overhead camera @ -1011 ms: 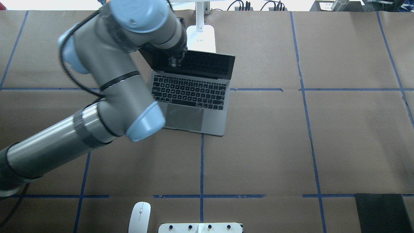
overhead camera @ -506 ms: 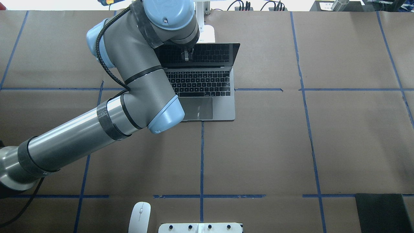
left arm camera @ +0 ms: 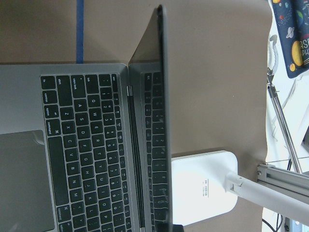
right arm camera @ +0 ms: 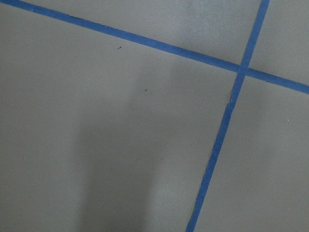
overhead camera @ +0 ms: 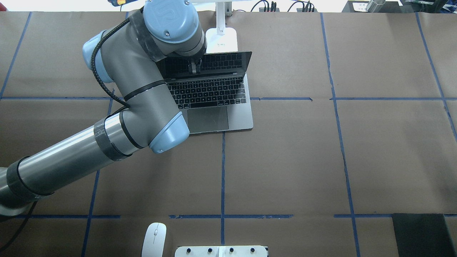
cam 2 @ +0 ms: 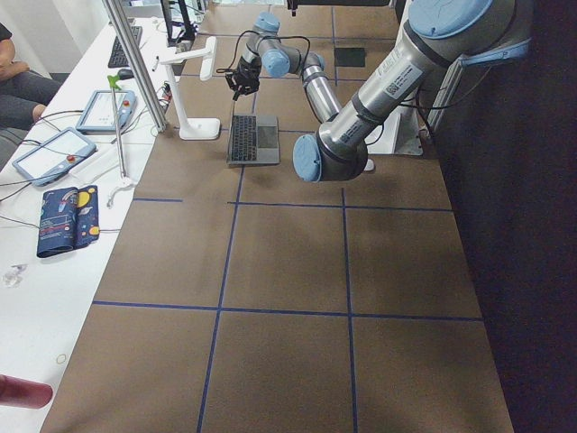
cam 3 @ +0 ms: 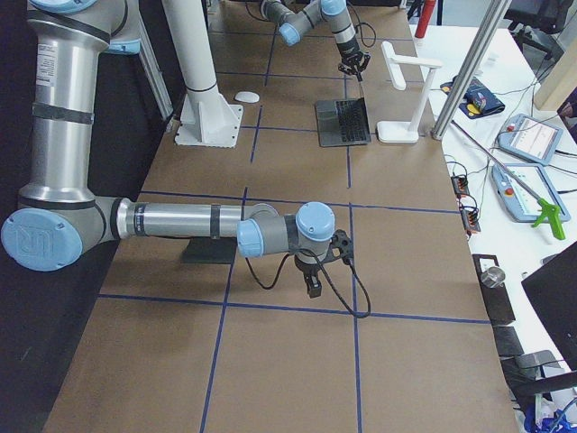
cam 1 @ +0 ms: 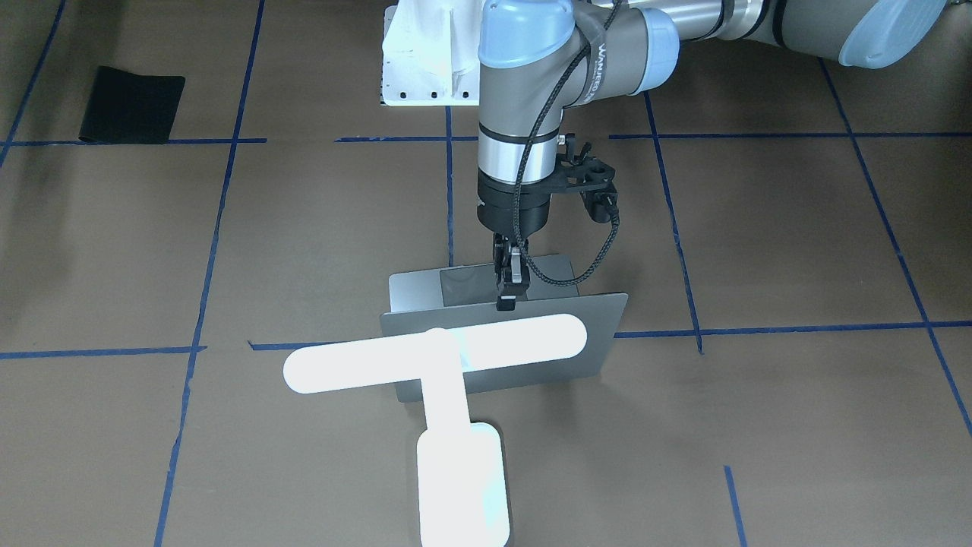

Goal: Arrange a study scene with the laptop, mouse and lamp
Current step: 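Slide the open laptop with the left gripper to just before the lamp, then hold the laptop lid with the left gripper while the right arm reaches out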

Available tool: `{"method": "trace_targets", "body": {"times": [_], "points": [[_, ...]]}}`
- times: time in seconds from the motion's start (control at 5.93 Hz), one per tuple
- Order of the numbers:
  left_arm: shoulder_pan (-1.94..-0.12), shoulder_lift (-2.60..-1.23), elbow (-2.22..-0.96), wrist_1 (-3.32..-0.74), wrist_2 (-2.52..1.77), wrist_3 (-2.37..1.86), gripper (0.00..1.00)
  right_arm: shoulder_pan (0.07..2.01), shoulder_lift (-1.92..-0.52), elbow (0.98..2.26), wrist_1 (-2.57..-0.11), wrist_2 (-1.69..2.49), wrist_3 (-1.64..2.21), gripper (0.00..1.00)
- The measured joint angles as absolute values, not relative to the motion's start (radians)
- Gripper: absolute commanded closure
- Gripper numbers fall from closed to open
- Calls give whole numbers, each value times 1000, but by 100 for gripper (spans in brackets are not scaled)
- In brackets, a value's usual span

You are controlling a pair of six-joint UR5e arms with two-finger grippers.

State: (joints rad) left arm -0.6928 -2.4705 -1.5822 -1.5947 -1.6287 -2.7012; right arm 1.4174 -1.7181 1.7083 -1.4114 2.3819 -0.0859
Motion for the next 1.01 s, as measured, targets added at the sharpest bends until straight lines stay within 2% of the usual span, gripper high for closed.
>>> {"method": "trace_targets", "body": {"times": [0.17,0.34,0.51,0.84,1.01], "points": [[-692,-2467,-1597,-1597,-1629,-2695,23,1417,-1718,1709,-1411,2383,-86,0],[-692,-2466,-1616,-1598,-1632,-2677,22,1416,-1713,1709,-1411,2383,-85,0],[-692,-2454,-1659,-1595,-1635,-2641,15,1412,-1705,1712,-1411,2385,-84,0],[-670,-2324,-1861,-1591,-1644,-2517,7,1360,-1703,1719,-1311,2402,62,0],[-642,-2237,-1969,-1590,-1651,-2432,7,1301,-1724,1722,-1172,2405,268,2]]}}
